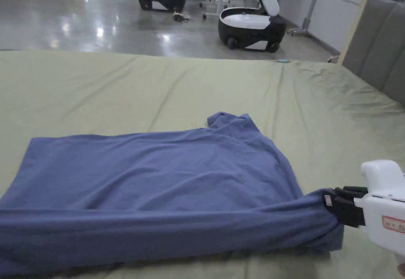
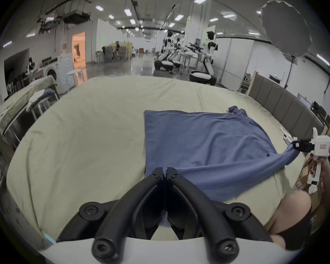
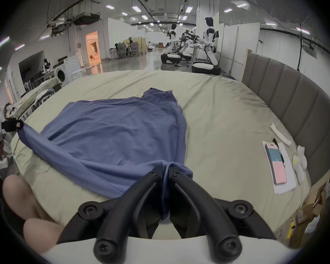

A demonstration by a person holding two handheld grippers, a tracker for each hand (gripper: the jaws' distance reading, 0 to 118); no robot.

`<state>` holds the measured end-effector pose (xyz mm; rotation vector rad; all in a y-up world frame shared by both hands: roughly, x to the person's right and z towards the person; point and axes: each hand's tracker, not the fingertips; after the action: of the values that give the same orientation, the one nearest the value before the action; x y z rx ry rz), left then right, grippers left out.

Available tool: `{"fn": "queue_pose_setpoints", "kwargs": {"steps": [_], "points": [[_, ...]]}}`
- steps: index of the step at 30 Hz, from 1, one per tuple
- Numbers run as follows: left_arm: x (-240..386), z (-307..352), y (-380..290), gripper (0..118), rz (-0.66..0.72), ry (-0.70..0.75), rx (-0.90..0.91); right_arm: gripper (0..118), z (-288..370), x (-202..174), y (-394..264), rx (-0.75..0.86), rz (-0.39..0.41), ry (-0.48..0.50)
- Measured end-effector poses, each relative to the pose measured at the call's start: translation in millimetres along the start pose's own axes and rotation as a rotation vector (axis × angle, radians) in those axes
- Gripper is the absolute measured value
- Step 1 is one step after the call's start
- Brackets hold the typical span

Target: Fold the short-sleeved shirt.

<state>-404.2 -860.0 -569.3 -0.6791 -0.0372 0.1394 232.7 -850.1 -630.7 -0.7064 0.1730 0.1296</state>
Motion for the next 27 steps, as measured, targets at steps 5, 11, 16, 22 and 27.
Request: {"fn": "queue_pose_setpoints", "kwargs": {"steps": [5, 11, 16, 22, 27], "points": [[-8, -69, 21, 1, 0.083, 0.003, -0.123, 7, -76, 9, 24, -0.072, 0.008, -0.016], [-13, -130, 14, 1, 0.046, 0.022, -0.257, 7, -145, 7, 8, -0.233, 0.067, -0.077], [-13, -111, 5, 69, 0.046, -0.020, -0.205, 100, -130, 7, -9, -0.184, 0.086, -0.154], [18, 8, -10, 114, -0.105, 0.024, 0.077, 99, -25, 10, -30, 0.096, -0.049, -0.143], [47, 83, -67, 39, -0.075, 0.120, 0.192, 14, 50, -26, -69, 0.055, -0.047, 0.036]]}}
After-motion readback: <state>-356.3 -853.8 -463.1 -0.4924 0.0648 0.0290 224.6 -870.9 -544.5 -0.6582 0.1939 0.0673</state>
